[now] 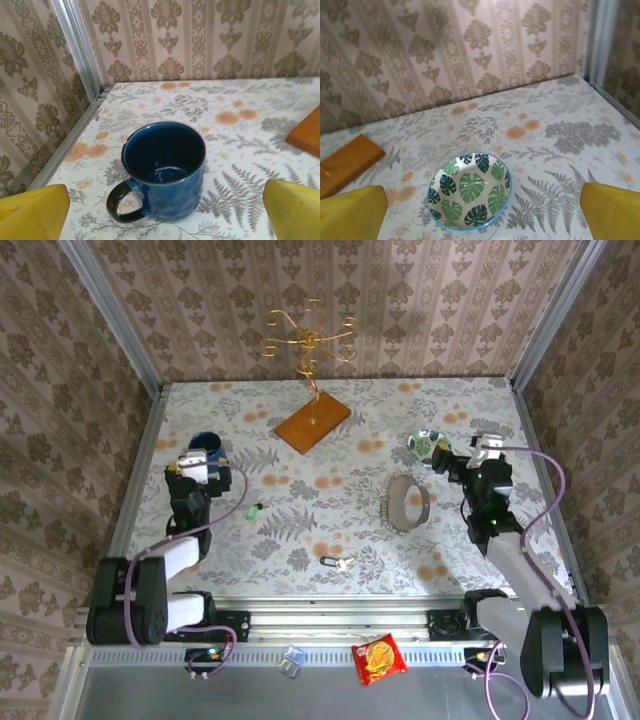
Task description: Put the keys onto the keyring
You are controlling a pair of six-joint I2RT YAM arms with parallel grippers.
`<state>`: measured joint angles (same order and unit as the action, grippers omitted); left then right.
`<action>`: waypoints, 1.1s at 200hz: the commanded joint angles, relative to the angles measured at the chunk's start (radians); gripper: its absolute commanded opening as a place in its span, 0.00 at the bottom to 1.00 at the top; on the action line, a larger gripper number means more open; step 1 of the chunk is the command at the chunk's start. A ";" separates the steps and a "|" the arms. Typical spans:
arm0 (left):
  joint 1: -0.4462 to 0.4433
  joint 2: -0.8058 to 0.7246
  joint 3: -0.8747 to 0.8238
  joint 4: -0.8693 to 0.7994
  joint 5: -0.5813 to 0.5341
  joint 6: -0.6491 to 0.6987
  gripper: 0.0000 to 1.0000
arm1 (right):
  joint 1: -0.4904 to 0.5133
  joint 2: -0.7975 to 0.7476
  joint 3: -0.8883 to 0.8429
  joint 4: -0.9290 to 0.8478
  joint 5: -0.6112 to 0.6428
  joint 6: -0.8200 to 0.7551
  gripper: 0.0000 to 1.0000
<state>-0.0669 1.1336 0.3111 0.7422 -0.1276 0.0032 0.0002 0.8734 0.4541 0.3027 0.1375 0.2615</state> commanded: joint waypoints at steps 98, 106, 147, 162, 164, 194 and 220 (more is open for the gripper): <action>-0.291 -0.168 0.161 -0.569 0.205 -0.246 0.98 | 0.157 -0.033 0.134 -0.766 -0.119 0.375 0.69; -0.325 -0.166 0.156 -0.559 0.188 -0.254 0.97 | 0.203 -0.021 0.142 -0.798 -0.083 0.384 0.64; -0.490 -0.123 0.137 -0.480 0.117 -0.354 0.95 | 0.379 0.127 0.204 -0.971 0.029 0.422 0.40; -0.538 -0.091 0.139 -0.451 0.091 -0.358 0.95 | 0.425 0.207 0.236 -1.004 0.059 0.422 0.38; -0.542 -0.087 0.140 -0.448 0.087 -0.358 0.95 | 0.431 0.218 0.239 -1.007 0.061 0.421 0.38; -0.584 -0.033 0.160 -0.431 0.076 -0.358 0.95 | 0.497 0.353 0.290 -0.990 0.084 0.422 0.39; -0.597 -0.021 0.172 -0.447 0.066 -0.352 0.95 | 0.521 0.463 0.336 -0.969 0.100 0.423 0.39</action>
<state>-0.6533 1.1088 0.4423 0.2745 -0.0280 -0.3229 0.5003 1.2617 0.7326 -0.6403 0.1776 0.6628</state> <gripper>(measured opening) 0.955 0.392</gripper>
